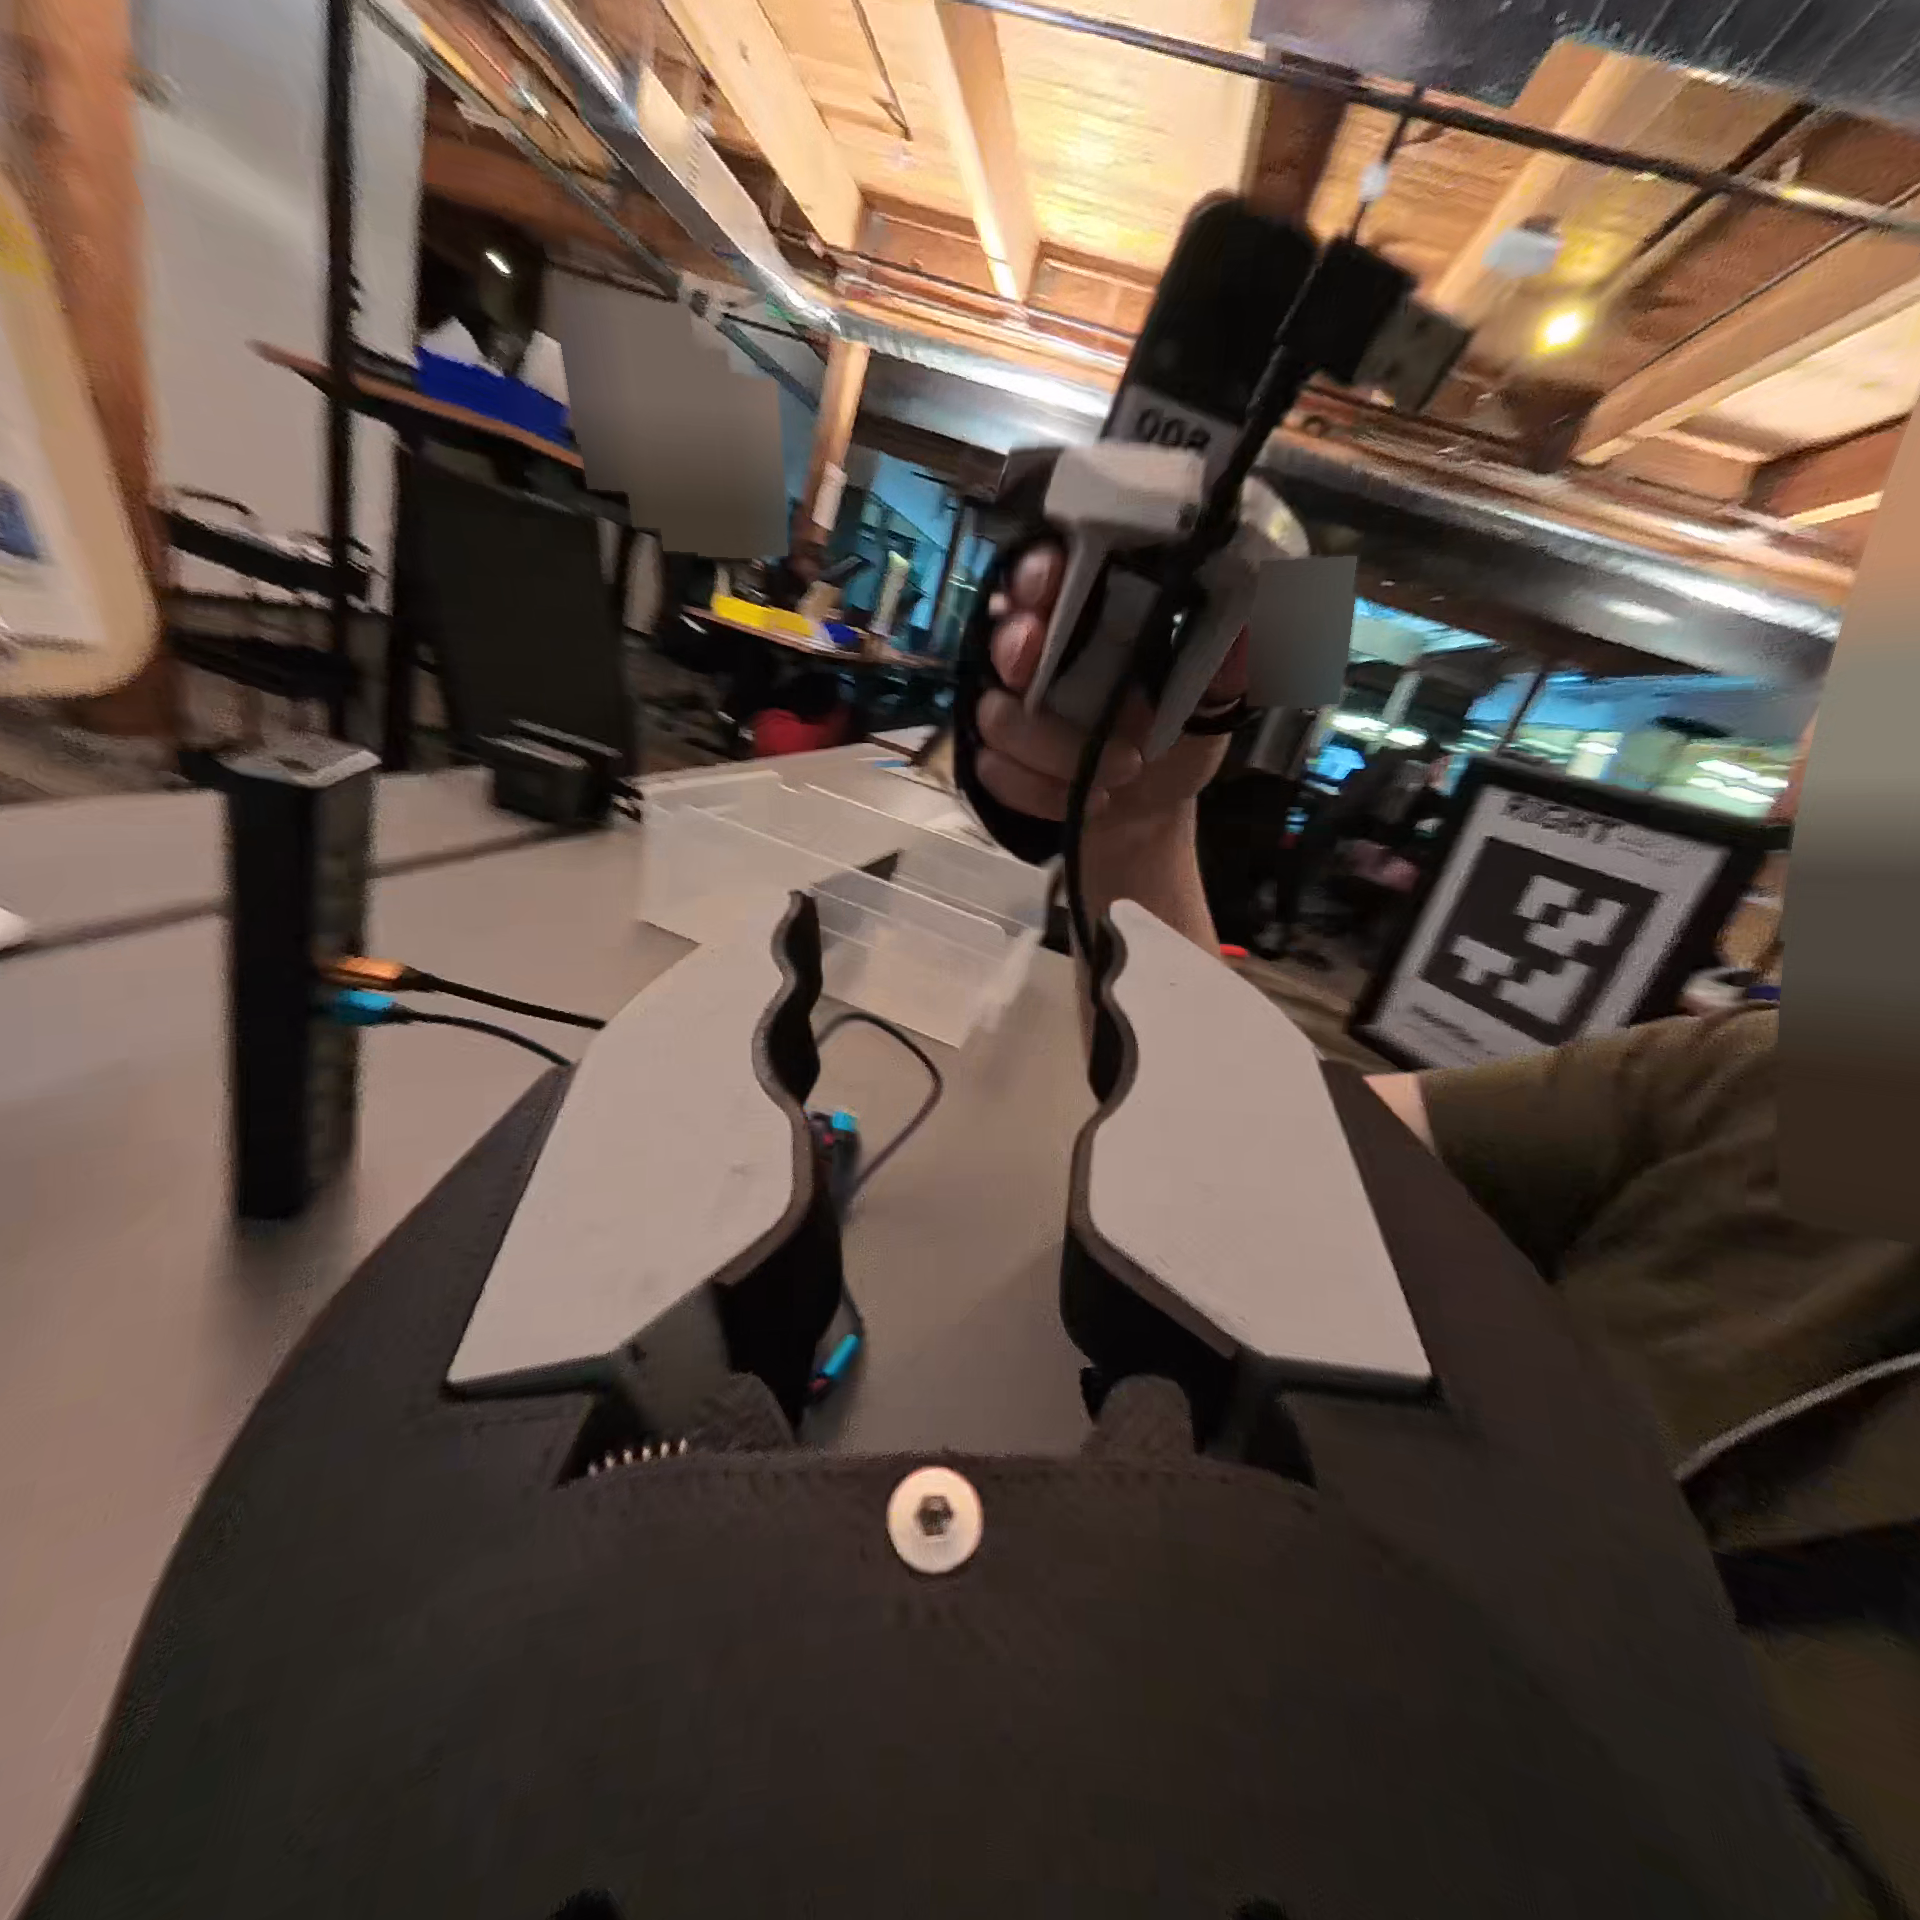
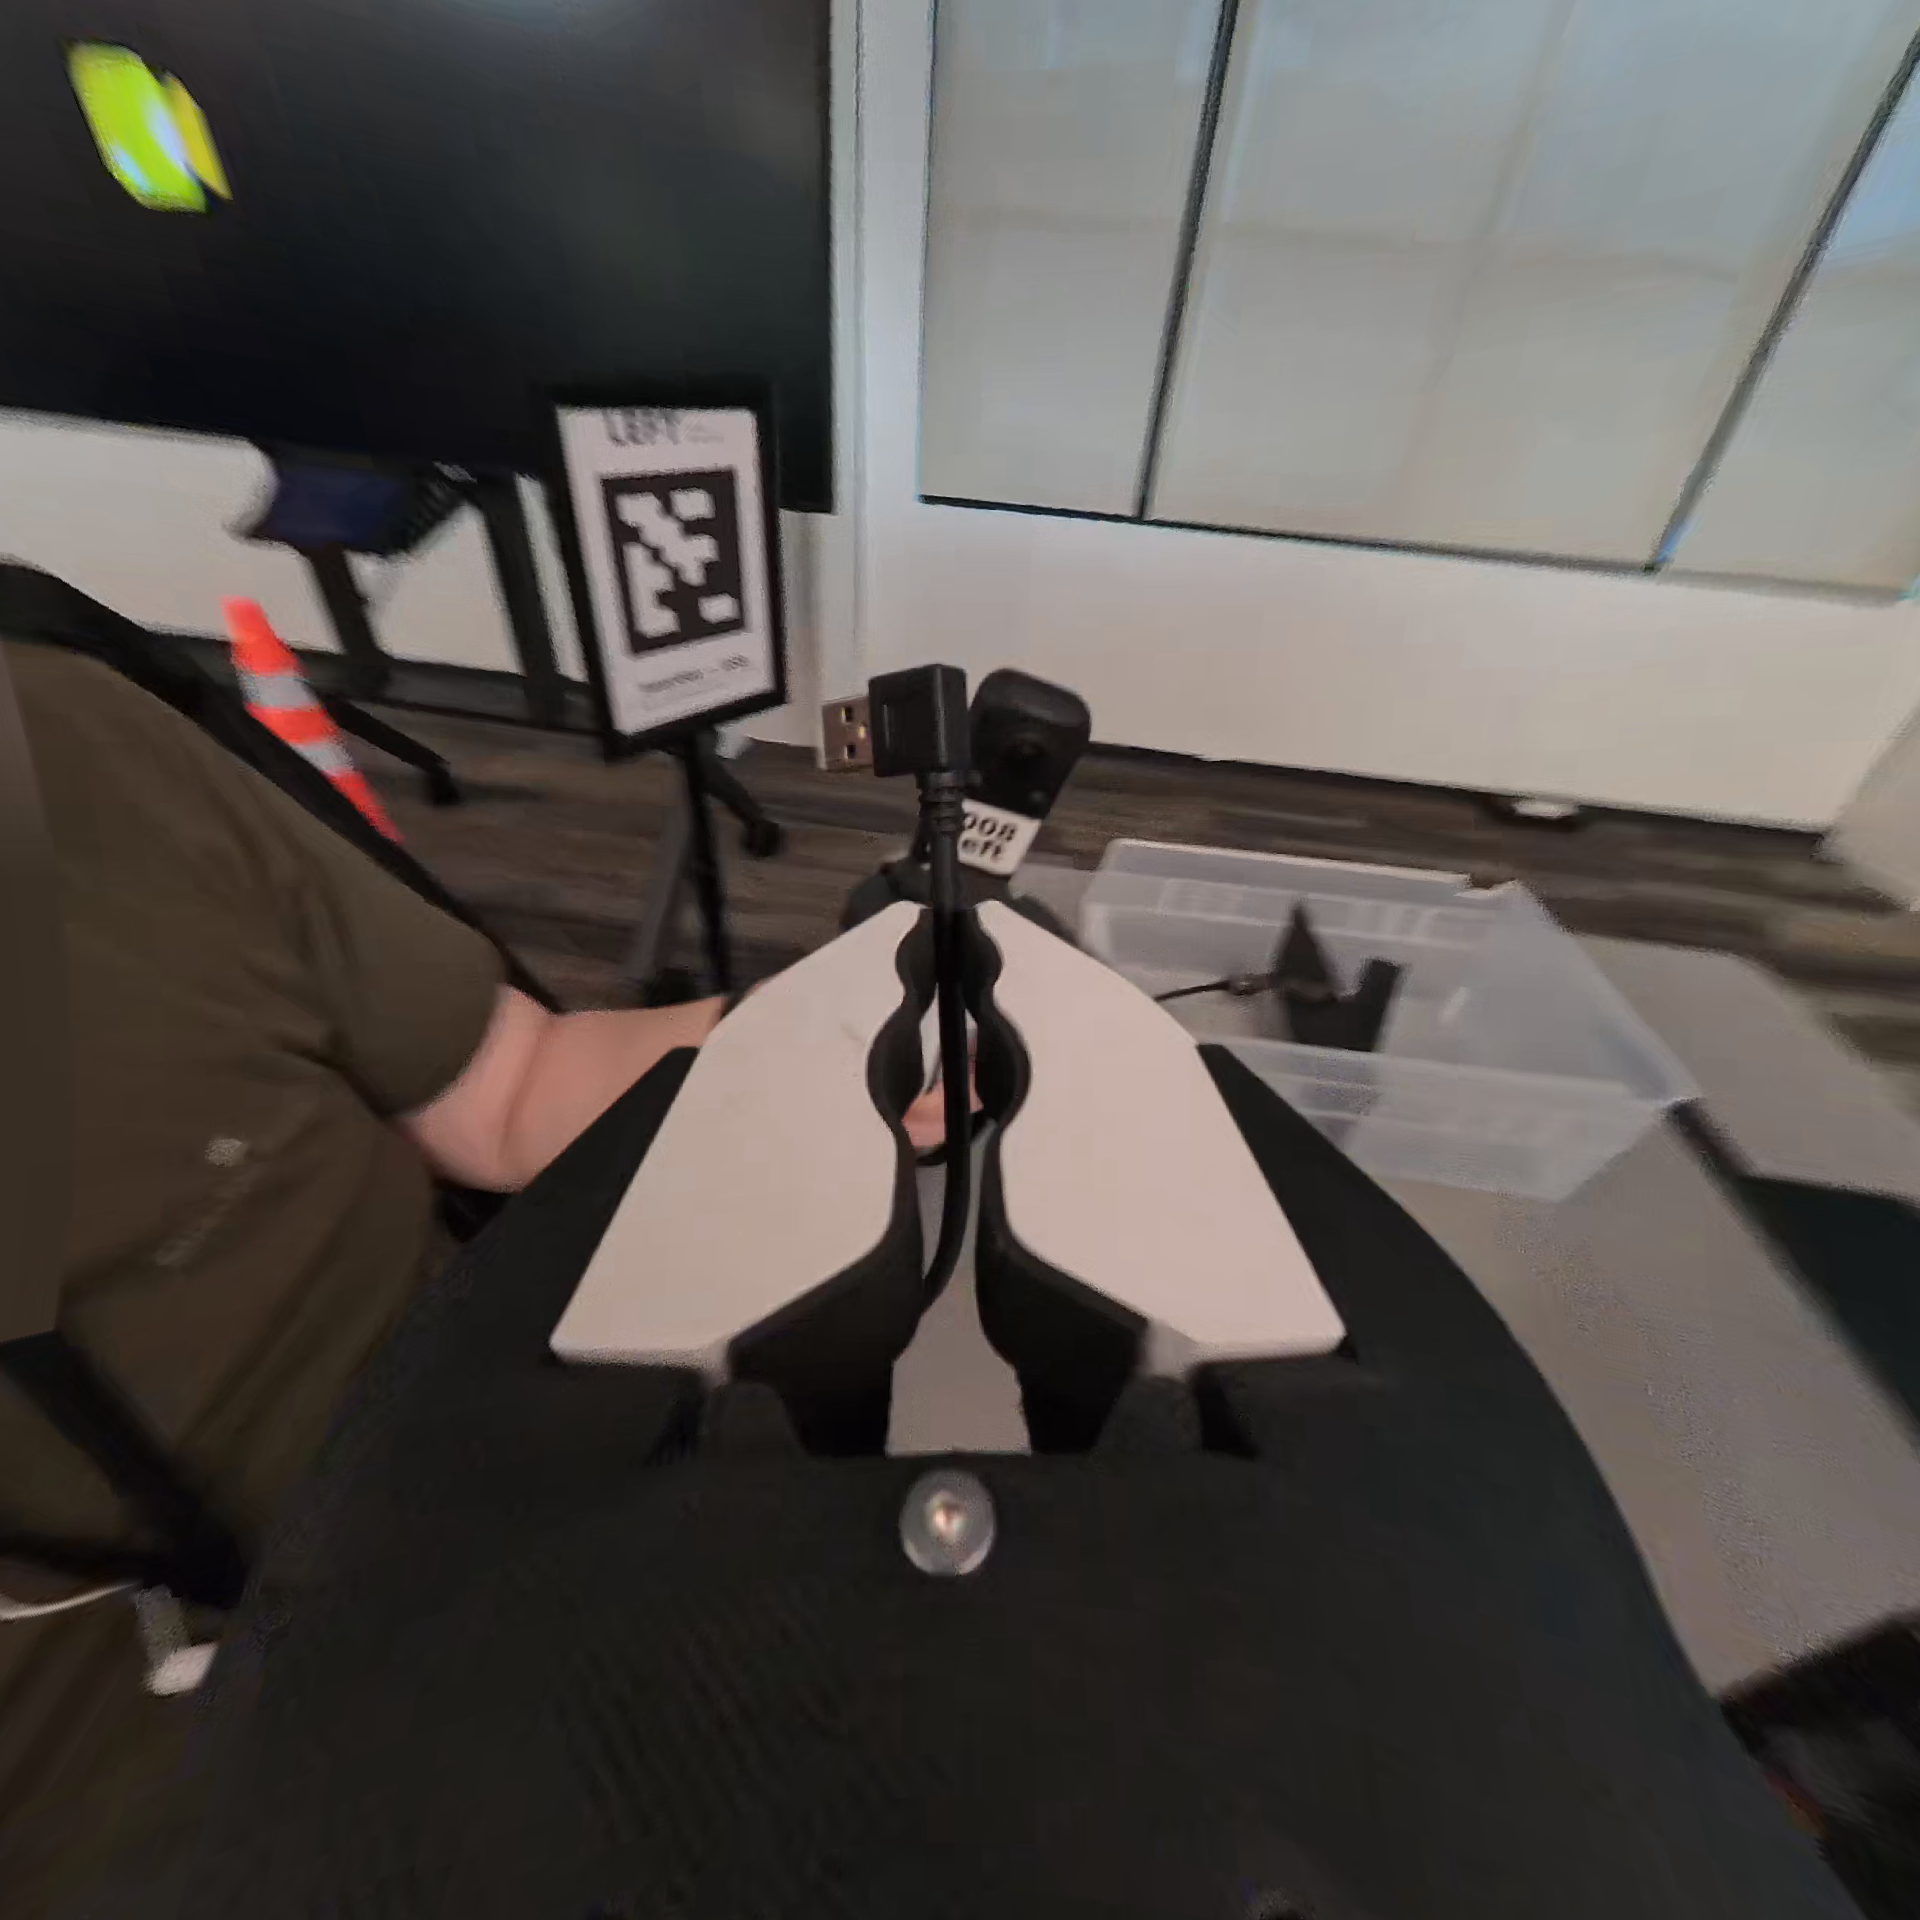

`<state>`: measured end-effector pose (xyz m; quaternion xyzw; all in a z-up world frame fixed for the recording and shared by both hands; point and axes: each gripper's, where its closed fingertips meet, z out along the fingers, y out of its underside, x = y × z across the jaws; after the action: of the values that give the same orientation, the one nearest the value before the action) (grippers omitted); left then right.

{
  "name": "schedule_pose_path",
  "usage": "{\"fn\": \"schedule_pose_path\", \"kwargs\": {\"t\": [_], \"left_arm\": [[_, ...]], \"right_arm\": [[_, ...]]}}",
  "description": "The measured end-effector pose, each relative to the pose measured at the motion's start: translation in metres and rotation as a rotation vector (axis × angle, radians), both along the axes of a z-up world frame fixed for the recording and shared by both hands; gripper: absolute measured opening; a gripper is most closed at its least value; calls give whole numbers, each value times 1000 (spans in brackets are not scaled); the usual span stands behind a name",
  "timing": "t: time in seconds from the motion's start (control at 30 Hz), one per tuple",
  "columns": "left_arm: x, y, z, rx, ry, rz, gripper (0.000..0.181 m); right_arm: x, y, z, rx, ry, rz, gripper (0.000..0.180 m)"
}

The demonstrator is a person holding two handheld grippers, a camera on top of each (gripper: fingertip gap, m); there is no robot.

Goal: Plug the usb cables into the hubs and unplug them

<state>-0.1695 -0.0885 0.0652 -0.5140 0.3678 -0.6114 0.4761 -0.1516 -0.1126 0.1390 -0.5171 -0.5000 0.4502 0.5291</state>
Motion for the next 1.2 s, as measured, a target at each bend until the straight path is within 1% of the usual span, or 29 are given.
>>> {"fn": "schedule_pose_path", "kwargs": {"t": [0.1, 0.13, 0.2, 0.33, 0.43, 0.57, 0.73, 0.87, 1.07, 1.17, 1.2], "left_arm": [[-10, 1, 8, 74, 8, 95, 46], [-12, 0, 8, 90, 22, 106, 46], [-13, -2, 6, 113, 51, 130, 45], [-18, 1, 0, 152, 90, 205, 41], [-23, 3, -2, 176, 118, 245, 40], [-30, 9, -6, 218, 171, 317, 38], [-34, 15, -8, 262, 220, 387, 38], [-29, 15, -9, 249, 235, 370, 38], [-21, 12, -9, 235, 241, 342, 38], [-18, 9, -7, 224, 228, 317, 37], [-17, 8, -7, 220, 228, 307, 36]], "right_arm": [[10, -11, 4, -264, 71, 221, 4], [13, -10, 4, -328, 89, 262, 4], [19, -6, 4, -390, 115, 306, 4], [32, 6, 2, -415, 109, 240, 4], [46, 8, 4, -449, 107, 213, 4], [66, 23, 6, -413, 108, 78, 4], [88, 38, 3, -423, 92, -57, 3], [98, 49, 2, -415, 93, -142, 4], [101, 55, 2, -355, 79, -219, 4], [99, 51, 5, -342, 84, -195, 4], [97, 46, 7, -337, 97, -157, 4]]}}
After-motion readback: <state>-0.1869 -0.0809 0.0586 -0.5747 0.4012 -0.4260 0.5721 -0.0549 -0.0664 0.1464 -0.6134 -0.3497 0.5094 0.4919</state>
